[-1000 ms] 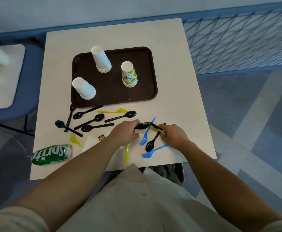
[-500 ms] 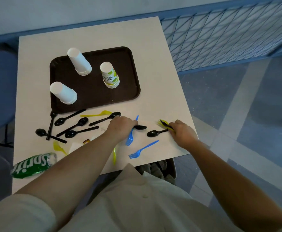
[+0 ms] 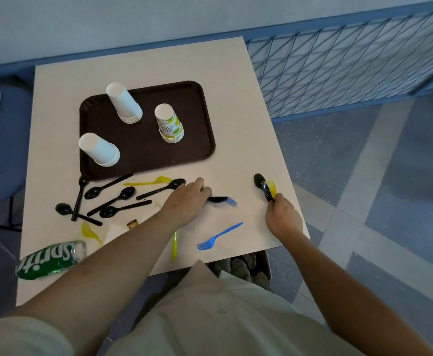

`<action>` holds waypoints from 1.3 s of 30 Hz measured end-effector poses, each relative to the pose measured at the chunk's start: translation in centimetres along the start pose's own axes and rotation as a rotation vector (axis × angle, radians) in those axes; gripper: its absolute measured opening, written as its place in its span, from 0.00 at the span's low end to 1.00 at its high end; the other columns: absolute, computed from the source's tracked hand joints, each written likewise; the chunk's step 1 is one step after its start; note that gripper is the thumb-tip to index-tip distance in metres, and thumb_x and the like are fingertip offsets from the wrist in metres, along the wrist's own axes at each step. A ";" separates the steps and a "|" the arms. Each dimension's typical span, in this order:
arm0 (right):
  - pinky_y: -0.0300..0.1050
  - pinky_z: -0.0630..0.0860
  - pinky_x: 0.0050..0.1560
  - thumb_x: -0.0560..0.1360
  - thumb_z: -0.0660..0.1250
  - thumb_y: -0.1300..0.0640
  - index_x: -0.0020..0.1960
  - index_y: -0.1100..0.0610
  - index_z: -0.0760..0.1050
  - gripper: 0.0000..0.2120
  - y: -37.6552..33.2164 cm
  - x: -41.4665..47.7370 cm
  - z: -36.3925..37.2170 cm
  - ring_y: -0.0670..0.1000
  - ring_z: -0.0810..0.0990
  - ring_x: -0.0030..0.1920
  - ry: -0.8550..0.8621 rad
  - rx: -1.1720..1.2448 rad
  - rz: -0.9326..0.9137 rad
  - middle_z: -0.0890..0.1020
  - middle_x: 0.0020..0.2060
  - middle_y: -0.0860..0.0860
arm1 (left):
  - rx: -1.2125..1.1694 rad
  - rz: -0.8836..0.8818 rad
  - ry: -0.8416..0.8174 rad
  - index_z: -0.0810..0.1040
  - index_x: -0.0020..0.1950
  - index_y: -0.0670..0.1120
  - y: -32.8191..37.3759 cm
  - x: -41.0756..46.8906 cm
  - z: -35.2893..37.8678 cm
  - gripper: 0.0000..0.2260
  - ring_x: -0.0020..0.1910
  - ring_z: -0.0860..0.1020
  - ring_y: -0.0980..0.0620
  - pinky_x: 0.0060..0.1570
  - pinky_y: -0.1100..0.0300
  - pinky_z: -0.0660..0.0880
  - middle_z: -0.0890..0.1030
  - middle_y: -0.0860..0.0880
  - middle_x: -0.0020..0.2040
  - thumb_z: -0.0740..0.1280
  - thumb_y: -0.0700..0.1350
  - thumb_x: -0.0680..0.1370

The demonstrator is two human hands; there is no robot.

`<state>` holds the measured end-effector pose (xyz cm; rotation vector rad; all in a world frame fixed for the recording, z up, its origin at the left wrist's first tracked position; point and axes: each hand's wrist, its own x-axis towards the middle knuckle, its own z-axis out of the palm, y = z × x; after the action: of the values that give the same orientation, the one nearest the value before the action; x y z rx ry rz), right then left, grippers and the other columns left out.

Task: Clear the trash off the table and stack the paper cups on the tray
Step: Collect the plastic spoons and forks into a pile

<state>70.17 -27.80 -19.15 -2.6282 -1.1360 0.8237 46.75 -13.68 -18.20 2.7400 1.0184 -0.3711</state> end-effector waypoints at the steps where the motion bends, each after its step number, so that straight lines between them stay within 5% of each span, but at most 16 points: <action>1: 0.53 0.69 0.45 0.85 0.53 0.55 0.51 0.58 0.66 0.08 -0.2 0.1 -0.1 0.65 0.78 0.50 -0.014 0.028 0.012 0.79 0.49 0.59 | -0.084 -0.015 0.035 0.76 0.63 0.45 0.2 0.1 -0.1 0.10 0.48 0.77 0.42 0.41 0.51 0.63 0.72 0.45 0.57 0.60 0.47 0.86; 8: 0.54 0.77 0.48 0.85 0.55 0.53 0.54 0.59 0.69 0.10 -2.9 0.5 0.0 0.62 0.80 0.46 -0.167 0.394 0.007 0.81 0.47 0.60 | -0.711 -0.323 0.008 0.70 0.51 0.46 2.2 -1.3 -3.0 0.09 0.42 0.77 0.46 0.38 0.51 0.69 0.79 0.48 0.43 0.58 0.50 0.85; 12: 0.51 0.77 0.46 0.85 0.55 0.53 0.58 0.56 0.72 0.10 -3.9 -0.3 0.8 0.55 0.79 0.41 -0.245 0.480 -0.036 0.83 0.46 0.59 | -1.062 -0.529 0.008 0.77 0.48 0.45 3.5 -3.3 -4.0 0.11 0.36 0.77 0.51 0.38 0.56 0.71 0.82 0.53 0.40 0.58 0.47 0.83; 18: 0.50 0.78 0.38 0.84 0.55 0.61 0.55 0.50 0.74 0.11 -4.8 -3.2 1.8 0.50 0.75 0.31 -0.314 0.655 -0.019 0.86 0.42 0.49 | -1.567 -0.828 -0.088 0.70 0.47 0.43 4.7 -6.6 -4.8 0.06 0.26 0.62 0.52 0.27 0.59 0.60 0.68 0.47 0.32 0.54 0.41 0.80; 22: 0.48 0.68 0.34 0.79 0.56 0.61 0.55 0.53 0.76 0.12 -4.6 -5.7 3.1 0.52 0.71 0.32 -0.341 0.702 0.029 0.80 0.40 0.55 | -1.552 -0.931 -0.101 0.77 0.51 0.44 5.1 -9.6 -4.6 0.10 0.25 0.59 0.53 0.25 0.61 0.59 0.65 0.50 0.27 0.55 0.41 0.81; 27: 0.47 0.68 0.33 0.85 0.58 0.49 0.55 0.58 0.76 0.14 -4.6 -10.8 4.7 0.50 0.69 0.31 -0.302 0.634 -0.060 0.74 0.34 0.52 | -1.518 -0.701 -0.004 0.79 0.54 0.47 5.4 -16.6 -2.0 0.14 0.26 0.62 0.56 0.27 0.60 0.60 0.66 0.53 0.29 0.60 0.56 0.86; 31: 0.41 0.64 0.25 0.83 0.61 0.53 0.53 0.57 0.76 0.09 -4.0 -15.0 6.5 0.49 0.67 0.24 -0.305 0.692 -0.080 0.71 0.28 0.51 | -1.593 -0.621 0.071 0.77 0.51 0.45 6.4 -21.9 0.0 0.13 0.26 0.65 0.55 0.27 0.60 0.61 0.70 0.50 0.33 0.59 0.50 0.87; 34: 0.43 0.66 0.27 0.83 0.62 0.53 0.51 0.56 0.76 0.07 -3.0 -17.9 7.7 0.51 0.68 0.25 -0.324 0.694 -0.096 0.72 0.29 0.53 | -1.639 -0.619 0.089 0.79 0.57 0.45 7.4 -24.9 1.0 0.11 0.27 0.66 0.56 0.25 0.64 0.61 0.74 0.51 0.36 0.58 0.47 0.88; 39: 0.49 0.68 0.35 0.82 0.63 0.53 0.42 0.51 0.73 0.10 0.1 -22.1 7.1 0.50 0.71 0.28 -0.304 0.588 -0.153 0.74 0.28 0.49 | -1.661 -0.747 0.009 0.79 0.63 0.47 10.2 -27.7 1.9 0.13 0.25 0.58 0.57 0.24 0.62 0.54 0.65 0.53 0.32 0.58 0.46 0.85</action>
<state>54.02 -44.13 -15.78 -1.9601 -0.9500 1.3170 32.92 -38.75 -10.71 0.8663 1.3477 0.3203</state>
